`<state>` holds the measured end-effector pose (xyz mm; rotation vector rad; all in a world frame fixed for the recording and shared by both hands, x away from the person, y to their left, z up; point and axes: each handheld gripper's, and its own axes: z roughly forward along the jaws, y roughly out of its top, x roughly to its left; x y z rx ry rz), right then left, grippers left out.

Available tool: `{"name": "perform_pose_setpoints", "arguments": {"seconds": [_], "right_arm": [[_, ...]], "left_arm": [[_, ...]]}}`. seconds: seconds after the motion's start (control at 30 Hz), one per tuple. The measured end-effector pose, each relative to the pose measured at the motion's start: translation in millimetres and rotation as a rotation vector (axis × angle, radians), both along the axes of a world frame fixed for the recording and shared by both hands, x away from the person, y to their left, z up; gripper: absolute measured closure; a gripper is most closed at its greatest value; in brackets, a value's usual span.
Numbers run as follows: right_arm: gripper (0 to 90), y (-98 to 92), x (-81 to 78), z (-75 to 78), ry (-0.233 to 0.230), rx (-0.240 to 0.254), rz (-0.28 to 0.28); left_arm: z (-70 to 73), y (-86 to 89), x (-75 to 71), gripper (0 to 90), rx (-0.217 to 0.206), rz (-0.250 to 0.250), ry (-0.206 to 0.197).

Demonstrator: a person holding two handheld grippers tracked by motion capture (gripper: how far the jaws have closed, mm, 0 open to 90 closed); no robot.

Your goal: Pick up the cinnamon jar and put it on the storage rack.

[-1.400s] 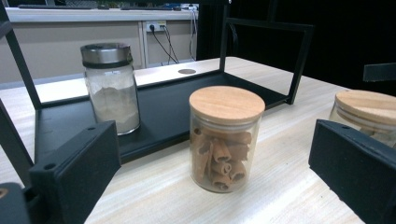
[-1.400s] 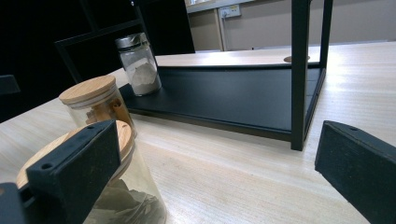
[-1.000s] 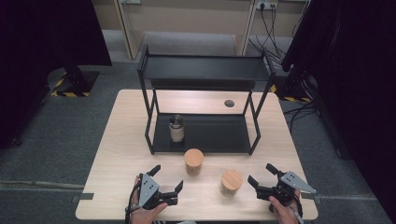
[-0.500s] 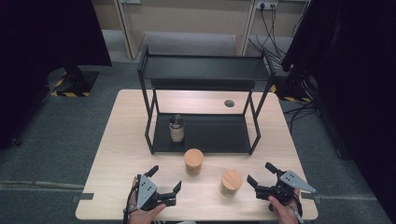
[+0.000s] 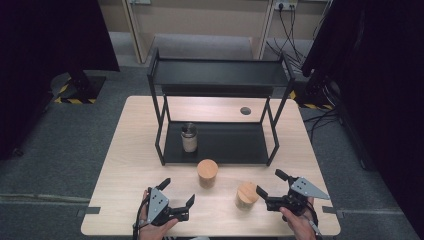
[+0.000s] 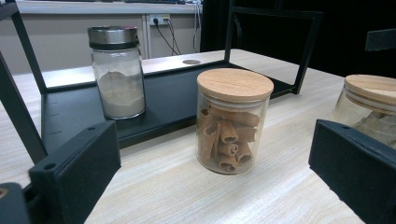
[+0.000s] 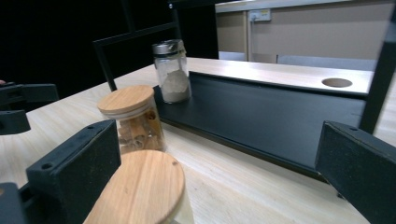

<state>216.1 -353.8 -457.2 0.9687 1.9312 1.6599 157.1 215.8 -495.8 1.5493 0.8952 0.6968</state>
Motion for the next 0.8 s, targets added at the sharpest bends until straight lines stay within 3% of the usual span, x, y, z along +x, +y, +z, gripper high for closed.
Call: {"name": "perform_pose_setpoints", "arguments": {"seconds": [0.37, 0.8], "right_arm": [[0.4, 10.9, 13.7, 20.4, -0.018, -0.027, 0.078], [0.5, 24.6, 36.9, 47.3, -0.029, -0.097, 0.164]], "left_arm": [[-0.9, 0.0, 1.1, 1.1, -0.001, 0.001, 0.007], [-0.8, 1.4, 1.7, 1.1, -0.006, 0.001, 0.010]]}}
